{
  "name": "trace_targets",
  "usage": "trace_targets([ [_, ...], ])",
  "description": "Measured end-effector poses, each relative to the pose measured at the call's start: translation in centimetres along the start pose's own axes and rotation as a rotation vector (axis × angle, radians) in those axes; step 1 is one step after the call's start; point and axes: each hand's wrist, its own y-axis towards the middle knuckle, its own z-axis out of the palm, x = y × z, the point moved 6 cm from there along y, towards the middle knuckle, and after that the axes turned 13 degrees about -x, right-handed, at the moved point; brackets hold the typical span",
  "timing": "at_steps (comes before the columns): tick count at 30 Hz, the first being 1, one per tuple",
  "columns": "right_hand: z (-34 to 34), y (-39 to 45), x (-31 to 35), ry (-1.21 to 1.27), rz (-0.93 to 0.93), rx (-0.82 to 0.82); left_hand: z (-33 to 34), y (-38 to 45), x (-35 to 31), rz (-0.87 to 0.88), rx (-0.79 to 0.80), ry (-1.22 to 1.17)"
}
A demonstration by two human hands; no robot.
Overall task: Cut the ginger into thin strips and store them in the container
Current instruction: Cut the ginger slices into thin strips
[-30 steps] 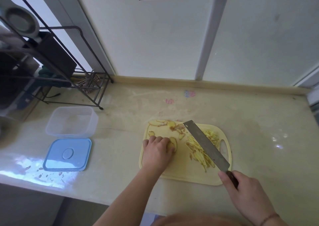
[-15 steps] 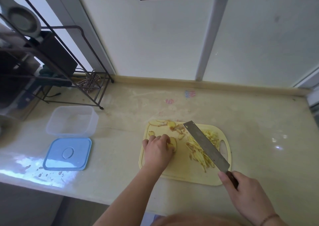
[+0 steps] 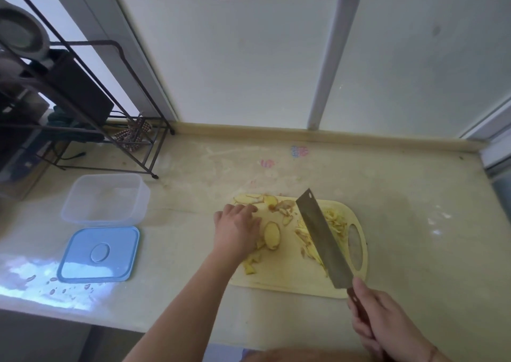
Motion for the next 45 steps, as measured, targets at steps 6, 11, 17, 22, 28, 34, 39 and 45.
trace_targets([
  [6,2.8,-0.4,-1.8,-0.085,0.050,-0.011,2.2,-1.0,-2.8,0.052,0.194,0.132],
  [11,3.8,-0.5,-3.3,-0.086,0.129,-0.049,2.7,-1.3,-2.9,0.005,0.192,0.168],
  [17,3.9,-0.4,-3.7,-0.078,0.160,0.002,2.5,-3.0,-4.1,-0.143,0.124,0.114],
  [22,3.3,-1.0,-3.8,-0.194,-0.086,-0.044,2.7,-7.6,-4.8,-0.214,-0.106,0.031],
  [28,2.4,-0.1,-4.8,0.163,-0.051,-0.099,3.6,-9.3,-3.9,-0.116,-0.233,0.067],
  [34,1.9,1.7,-4.7,-0.145,-0.027,-0.017,4.3,-9.2,-3.1,-0.035,-0.318,0.016],
  [39,1.7,1.8,-5.2,-0.141,-0.009,-0.024,3.8,-10.2,-3.7,0.294,-0.368,-0.186],
  [45,2.0,2.2,-5.2,-0.208,-0.144,0.010,4.6,-10.2,-3.7,0.392,-0.345,-0.229],
])
